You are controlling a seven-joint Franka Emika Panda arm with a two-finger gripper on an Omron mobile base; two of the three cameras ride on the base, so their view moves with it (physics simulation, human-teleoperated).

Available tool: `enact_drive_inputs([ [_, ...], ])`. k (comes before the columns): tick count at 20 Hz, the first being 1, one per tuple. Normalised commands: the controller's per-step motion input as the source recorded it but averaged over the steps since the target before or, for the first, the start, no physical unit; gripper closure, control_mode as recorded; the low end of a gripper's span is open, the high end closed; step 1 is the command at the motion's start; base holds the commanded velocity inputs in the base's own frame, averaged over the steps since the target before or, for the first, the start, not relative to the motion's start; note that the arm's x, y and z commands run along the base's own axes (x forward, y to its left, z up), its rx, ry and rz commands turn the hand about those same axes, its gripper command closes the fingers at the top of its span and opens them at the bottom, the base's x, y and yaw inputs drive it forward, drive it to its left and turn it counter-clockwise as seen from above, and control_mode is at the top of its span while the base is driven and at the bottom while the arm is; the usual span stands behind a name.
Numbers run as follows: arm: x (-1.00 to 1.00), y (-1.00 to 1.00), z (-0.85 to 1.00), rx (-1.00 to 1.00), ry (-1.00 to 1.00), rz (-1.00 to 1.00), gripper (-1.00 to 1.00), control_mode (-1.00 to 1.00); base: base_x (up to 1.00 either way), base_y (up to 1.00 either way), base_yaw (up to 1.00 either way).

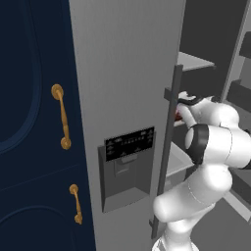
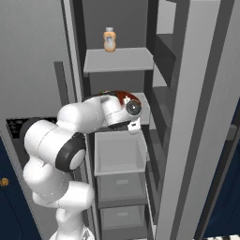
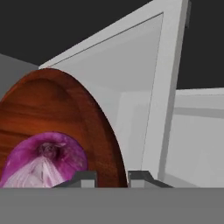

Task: Pick the chicken drumstick and onion from their plates and place them in the bowl. Then put the bowl in the fridge.

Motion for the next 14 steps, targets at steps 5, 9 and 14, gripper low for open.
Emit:
enact_drive_inputs([
  [5,0.21,0.02,0.00,0.00,-0.07,0.00,-1.00,-1.00,0.00,0.00,0.00],
  [9,-0.12,0.00,0.13,0.00,-0.22,0.00,-1.00,-1.00,0.00,0.00,0.00],
  [14,-0.60,0.18,0.38,-0.02,-0.24,0.00,-1.00,-1.00,0.00,0.00,0.00],
])
